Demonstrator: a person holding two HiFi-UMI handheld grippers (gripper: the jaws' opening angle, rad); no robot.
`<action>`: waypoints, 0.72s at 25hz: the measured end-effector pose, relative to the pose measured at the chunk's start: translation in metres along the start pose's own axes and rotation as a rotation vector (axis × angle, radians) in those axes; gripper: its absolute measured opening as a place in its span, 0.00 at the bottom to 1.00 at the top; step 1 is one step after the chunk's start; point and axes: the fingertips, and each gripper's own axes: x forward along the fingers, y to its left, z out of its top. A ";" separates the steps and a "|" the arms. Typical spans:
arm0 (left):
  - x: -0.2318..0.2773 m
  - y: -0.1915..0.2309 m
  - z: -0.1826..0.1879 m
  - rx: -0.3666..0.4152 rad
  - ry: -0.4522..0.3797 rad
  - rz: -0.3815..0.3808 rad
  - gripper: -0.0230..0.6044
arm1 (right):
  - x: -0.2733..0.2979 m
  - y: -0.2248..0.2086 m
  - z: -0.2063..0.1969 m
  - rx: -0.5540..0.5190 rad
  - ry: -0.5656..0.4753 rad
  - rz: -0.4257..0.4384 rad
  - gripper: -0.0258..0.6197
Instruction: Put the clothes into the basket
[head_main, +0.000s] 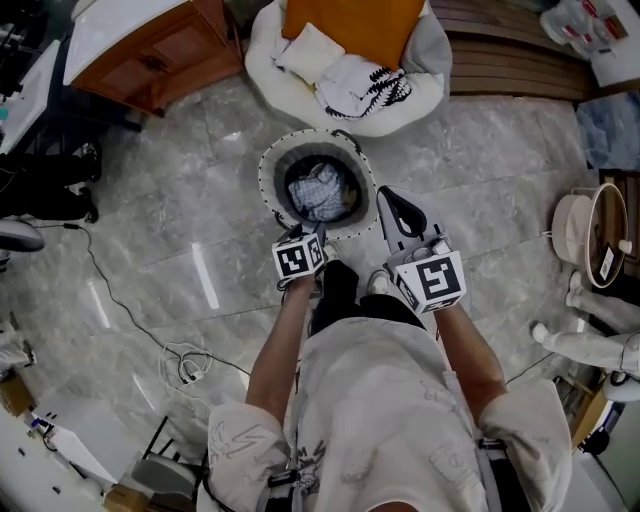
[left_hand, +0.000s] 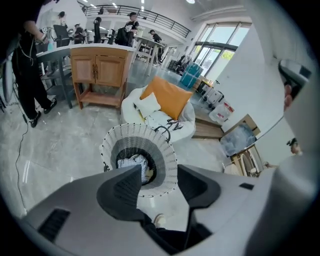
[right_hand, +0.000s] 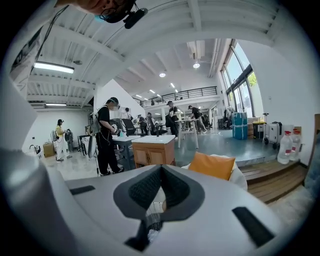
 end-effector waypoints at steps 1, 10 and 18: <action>-0.009 -0.003 0.001 -0.014 -0.022 -0.002 0.39 | -0.003 -0.001 0.002 -0.003 -0.009 0.005 0.02; -0.111 -0.043 0.051 -0.063 -0.345 -0.040 0.33 | -0.024 0.001 0.023 -0.011 -0.068 0.029 0.02; -0.201 -0.082 0.096 0.026 -0.598 -0.047 0.31 | -0.051 -0.003 0.059 -0.057 -0.117 0.044 0.02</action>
